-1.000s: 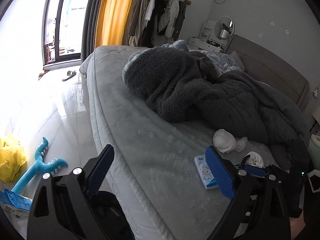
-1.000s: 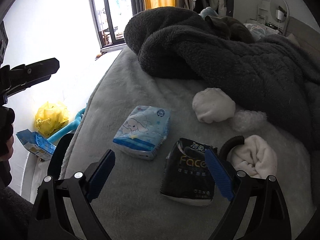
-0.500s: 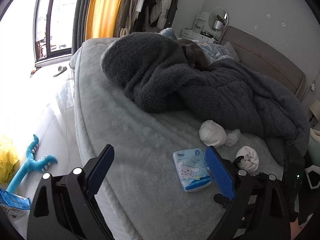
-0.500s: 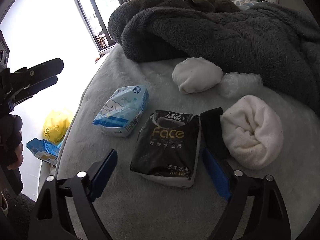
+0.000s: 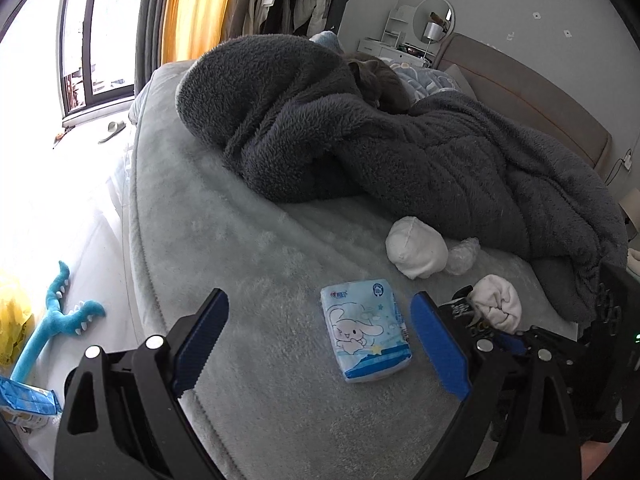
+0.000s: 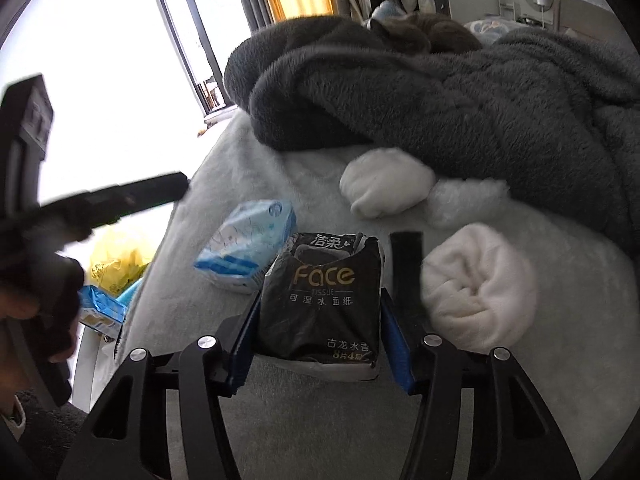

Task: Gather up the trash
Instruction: 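Grasp the black Face tissue pack with the right tool while the left tool grasps the blue tissue pack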

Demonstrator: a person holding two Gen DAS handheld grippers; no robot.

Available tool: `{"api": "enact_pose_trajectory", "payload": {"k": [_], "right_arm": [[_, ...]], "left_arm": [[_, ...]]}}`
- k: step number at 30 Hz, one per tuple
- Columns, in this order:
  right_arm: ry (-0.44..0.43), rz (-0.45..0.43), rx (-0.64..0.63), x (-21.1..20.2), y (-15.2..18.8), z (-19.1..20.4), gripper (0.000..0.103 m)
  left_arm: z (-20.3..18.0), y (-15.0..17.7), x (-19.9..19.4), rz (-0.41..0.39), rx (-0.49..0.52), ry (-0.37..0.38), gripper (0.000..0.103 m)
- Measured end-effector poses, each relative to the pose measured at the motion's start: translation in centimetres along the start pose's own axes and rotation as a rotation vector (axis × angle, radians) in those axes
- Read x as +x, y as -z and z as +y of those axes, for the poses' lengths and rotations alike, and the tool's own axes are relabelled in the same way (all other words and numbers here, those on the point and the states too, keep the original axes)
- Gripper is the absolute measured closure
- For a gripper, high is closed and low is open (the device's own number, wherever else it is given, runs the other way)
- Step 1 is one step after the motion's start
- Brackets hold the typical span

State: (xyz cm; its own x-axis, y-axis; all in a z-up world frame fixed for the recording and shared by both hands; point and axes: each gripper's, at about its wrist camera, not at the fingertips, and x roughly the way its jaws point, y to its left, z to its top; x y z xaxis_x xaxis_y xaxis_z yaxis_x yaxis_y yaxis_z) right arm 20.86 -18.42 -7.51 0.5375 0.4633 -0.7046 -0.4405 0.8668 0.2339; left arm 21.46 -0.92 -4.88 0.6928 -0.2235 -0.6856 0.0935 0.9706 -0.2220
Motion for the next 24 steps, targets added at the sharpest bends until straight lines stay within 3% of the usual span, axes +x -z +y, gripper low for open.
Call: {"api": "enact_pose_trajectory", "payload": {"k": [12, 21, 24], "right_arm": [[-0.031, -0.117, 0.06, -4.9, -0.7, -3.2, 0.047], [-0.051, -0.169, 0.125, -7.0, -1.0, -5.6, 0.046], [-0.057, -0.185, 0.136, -7.6, -1.1, -6.0, 0.046]], "left_arm": [[-3.0, 0.9, 2.7, 0.063, 0.03, 0.014, 0.009], [-4.4, 1.7, 5.0, 0.117, 0.077, -0.039, 0.009], [-4.5, 1.9, 5.6, 0.13, 0.087, -0.048, 0.02]]}}
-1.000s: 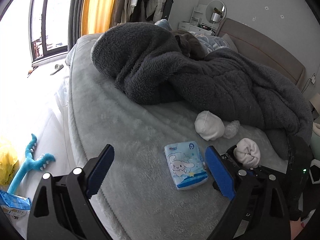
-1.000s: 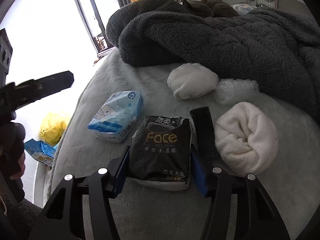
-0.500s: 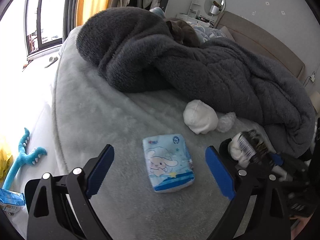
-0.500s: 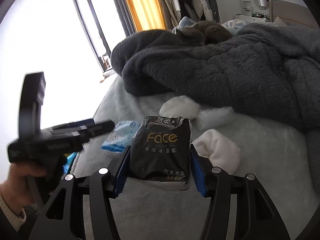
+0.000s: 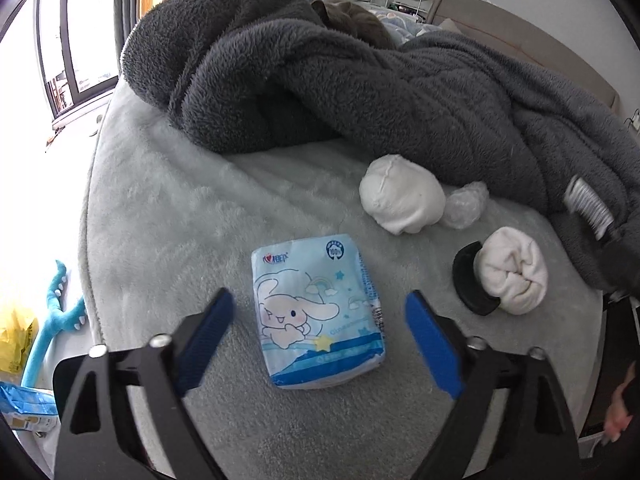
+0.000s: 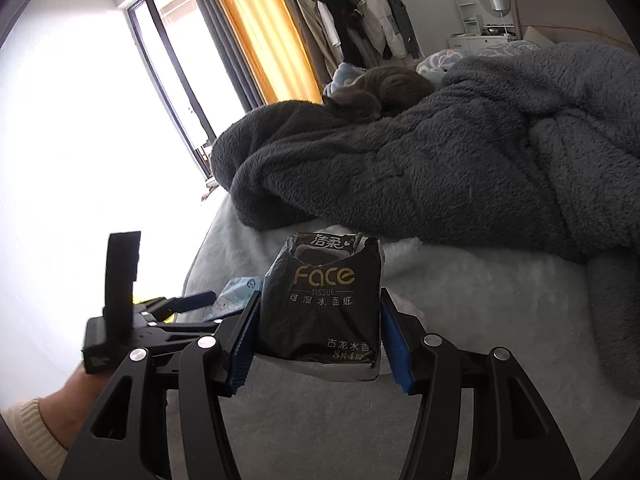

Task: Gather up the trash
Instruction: 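Grasp the black Face tissue pack with the right tool while the left tool grasps the blue tissue pack, then carry both tissue packs from the bed down to the teal bin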

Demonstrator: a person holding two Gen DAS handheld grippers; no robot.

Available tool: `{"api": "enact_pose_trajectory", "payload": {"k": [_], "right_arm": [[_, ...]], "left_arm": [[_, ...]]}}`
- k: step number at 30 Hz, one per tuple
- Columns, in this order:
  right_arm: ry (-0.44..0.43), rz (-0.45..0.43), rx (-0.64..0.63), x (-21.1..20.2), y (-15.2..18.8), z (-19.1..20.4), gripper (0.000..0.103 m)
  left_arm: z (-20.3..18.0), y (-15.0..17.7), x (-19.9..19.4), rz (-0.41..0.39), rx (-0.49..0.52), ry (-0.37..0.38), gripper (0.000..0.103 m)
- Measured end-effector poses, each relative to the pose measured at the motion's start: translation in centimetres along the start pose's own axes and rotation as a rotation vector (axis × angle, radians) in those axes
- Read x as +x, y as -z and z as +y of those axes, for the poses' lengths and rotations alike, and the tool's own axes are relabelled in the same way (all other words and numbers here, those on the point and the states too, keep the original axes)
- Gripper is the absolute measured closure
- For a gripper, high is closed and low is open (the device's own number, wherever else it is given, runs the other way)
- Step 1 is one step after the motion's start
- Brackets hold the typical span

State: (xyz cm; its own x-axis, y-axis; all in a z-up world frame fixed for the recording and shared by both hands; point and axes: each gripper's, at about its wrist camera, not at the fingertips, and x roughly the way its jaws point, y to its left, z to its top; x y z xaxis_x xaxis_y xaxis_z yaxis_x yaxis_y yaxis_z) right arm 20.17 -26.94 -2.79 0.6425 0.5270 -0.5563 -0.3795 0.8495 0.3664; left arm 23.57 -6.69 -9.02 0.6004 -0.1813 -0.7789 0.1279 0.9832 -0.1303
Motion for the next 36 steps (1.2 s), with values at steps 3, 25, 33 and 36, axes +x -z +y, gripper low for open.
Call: {"api": "enact_pose_trajectory", "payload": {"k": [3, 25, 33, 36], "right_arm": [[-0.003, -0.007, 0.005, -0.2, -0.2, -0.1, 0.046], [-0.057, -0.024, -0.004, 1.3, -1.6, 4.3, 0.046], [-0.098, -0.017, -0.048, 3.0, -2.2, 8.7, 0.046], [-0.118, -0.013, -0.073, 3.7, -2.4, 10.8, 0.046]], "left_arm": [[-0.2, 0.1, 0.6, 0.009, 0.014, -0.011, 0.033], [3.5, 0.7, -4.2, -0.072, 0.033, 0.072, 0.046], [7.6, 1.8, -5.7, -0.072, -0.015, 0.06, 0.046], [9.3, 2.3, -6.4, -0.075, -0.032, 0.05, 0.046]]}}
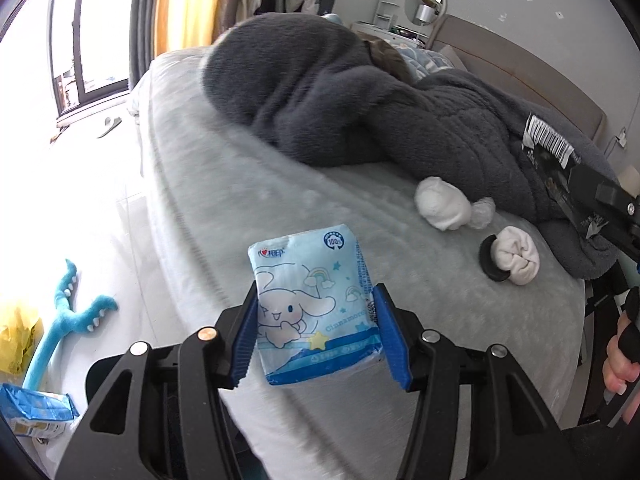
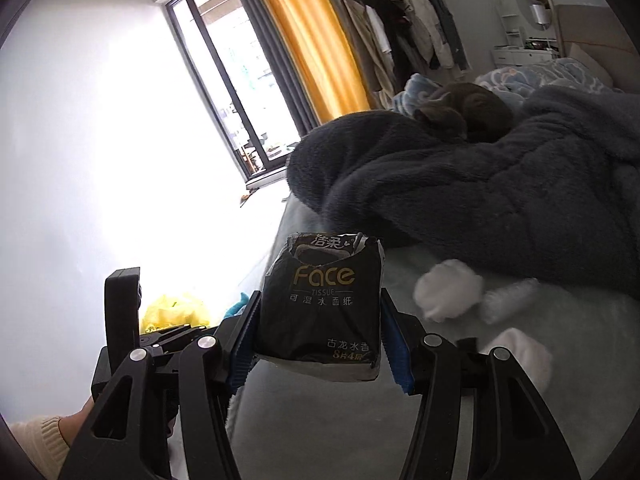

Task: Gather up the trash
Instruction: 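Carry both tissue packs from the bed down to the teal bin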

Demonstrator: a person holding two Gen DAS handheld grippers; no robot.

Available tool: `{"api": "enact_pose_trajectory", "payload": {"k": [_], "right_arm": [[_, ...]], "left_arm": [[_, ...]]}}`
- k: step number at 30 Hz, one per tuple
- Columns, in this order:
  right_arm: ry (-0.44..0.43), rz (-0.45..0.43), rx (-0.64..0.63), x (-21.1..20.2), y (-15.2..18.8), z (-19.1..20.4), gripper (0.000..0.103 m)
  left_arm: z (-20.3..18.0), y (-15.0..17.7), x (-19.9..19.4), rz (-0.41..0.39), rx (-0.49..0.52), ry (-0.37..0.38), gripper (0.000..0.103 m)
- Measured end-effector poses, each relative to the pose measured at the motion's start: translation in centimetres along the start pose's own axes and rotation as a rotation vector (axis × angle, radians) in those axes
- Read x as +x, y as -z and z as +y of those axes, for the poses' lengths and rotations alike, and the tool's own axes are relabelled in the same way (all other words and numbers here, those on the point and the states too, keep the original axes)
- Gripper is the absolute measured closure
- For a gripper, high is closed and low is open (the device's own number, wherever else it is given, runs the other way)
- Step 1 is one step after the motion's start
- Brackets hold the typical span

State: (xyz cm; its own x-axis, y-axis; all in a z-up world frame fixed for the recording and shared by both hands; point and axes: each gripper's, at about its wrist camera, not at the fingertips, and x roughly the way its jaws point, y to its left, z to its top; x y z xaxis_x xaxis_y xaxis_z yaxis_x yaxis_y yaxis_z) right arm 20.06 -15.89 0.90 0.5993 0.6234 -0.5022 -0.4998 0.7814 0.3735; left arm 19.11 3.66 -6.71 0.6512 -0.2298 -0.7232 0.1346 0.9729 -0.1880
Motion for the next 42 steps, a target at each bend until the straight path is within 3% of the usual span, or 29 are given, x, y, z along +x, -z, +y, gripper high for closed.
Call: {"api": "enact_pose_trajectory", "payload": {"k": [9, 16, 26, 39, 42], "right_arm": [[-0.054, 0.035, -0.07, 3.5, 0.1, 5.5, 0.046], [-0.103, 0.062, -0.13, 6.0, 0.6, 10.3, 0.046], [-0.152, 0.141, -0.191, 10.5, 2.4, 15.2, 0.046], [-0.189, 0.239, -0.257, 15.1, 4.8, 20.1, 0.046], [-0.19, 0.27, -0.265, 16.2, 5.5, 20.8, 0.046]], "left_arm": [[5.8, 2.0, -1.1, 0.046, -0.076, -0.077, 0.046], [10.7, 4.4, -1.1, 0.128, -0.147, -0.126, 0.046], [16.8, 8.1, -1.1, 0.246, -0.288, -0.127, 0.046], [21.6, 12.3, -0.7, 0.402, -0.363, -0.124, 0.045], [22.2, 12.9, -1.0, 0.425, -0.373, -0.118, 0.04]]}}
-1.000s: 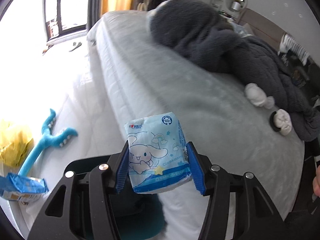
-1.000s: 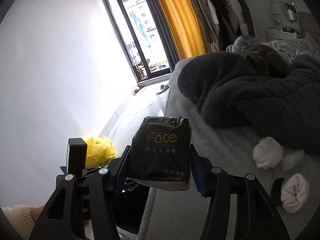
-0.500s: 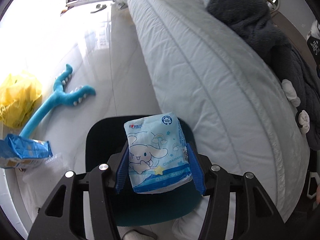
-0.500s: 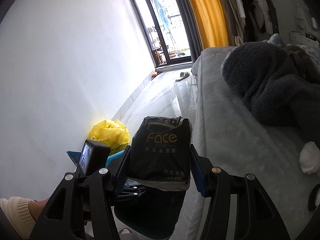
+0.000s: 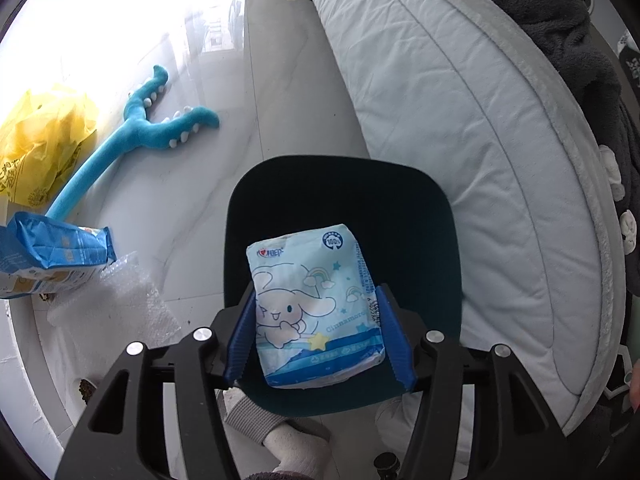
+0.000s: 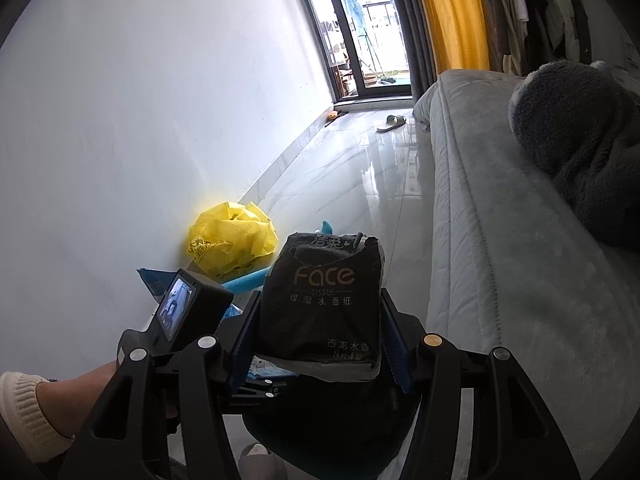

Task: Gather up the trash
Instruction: 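Carry both tissue packs from the bed down to the teal bin, then open the left tool over the bin while the right tool releases the Face pack inside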

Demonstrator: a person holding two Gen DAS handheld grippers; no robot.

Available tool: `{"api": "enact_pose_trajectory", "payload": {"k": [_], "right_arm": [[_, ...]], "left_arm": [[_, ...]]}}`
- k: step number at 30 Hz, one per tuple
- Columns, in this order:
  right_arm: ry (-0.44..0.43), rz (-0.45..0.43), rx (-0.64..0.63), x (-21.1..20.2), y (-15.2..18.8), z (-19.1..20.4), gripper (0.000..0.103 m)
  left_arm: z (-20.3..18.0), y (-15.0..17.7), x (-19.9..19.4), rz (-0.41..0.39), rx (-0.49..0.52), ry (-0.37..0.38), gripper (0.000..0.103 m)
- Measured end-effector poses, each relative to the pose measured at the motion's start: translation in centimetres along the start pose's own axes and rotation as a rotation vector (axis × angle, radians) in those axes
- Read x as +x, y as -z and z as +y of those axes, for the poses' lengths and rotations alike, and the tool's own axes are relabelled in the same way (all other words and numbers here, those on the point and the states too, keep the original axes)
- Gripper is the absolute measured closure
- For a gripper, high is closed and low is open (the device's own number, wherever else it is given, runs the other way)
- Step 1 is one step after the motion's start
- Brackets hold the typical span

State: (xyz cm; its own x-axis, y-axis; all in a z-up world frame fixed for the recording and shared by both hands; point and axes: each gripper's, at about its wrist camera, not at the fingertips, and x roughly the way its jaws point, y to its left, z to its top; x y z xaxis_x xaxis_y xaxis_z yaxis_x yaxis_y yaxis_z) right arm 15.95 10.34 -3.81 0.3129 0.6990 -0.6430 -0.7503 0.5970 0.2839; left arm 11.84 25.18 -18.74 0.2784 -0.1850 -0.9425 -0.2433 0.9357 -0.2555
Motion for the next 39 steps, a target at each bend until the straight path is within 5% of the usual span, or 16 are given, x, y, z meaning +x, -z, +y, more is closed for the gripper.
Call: {"api": "enact_pose_trajectory", "payload": {"k": [5, 12, 27, 39], "right_arm": [[-0.002, 0.054, 0.002, 2.4, 0.6, 0.3, 0.047], [0.024, 0.16, 0.011, 6.2, 2.6, 0.1, 0.047], [0.086, 0.382, 0.007, 13.6, 8.0, 0.2, 0.046], [0.151, 0.512, -0.039, 16.0, 11.0, -0.1, 0.046]], "left_arm": [[0.5, 0.4, -0.8, -0.002, 0.013, 0.02, 0.026], [1.7, 0.3, -3.1, -0.065, -0.009, 0.017, 0.023], [2.7, -0.2, -10.8, -0.375, -0.025, 0.048, 0.022], [-1.2, -0.9, -16.4, -0.609, 0.076, 0.041, 0.029]]}}
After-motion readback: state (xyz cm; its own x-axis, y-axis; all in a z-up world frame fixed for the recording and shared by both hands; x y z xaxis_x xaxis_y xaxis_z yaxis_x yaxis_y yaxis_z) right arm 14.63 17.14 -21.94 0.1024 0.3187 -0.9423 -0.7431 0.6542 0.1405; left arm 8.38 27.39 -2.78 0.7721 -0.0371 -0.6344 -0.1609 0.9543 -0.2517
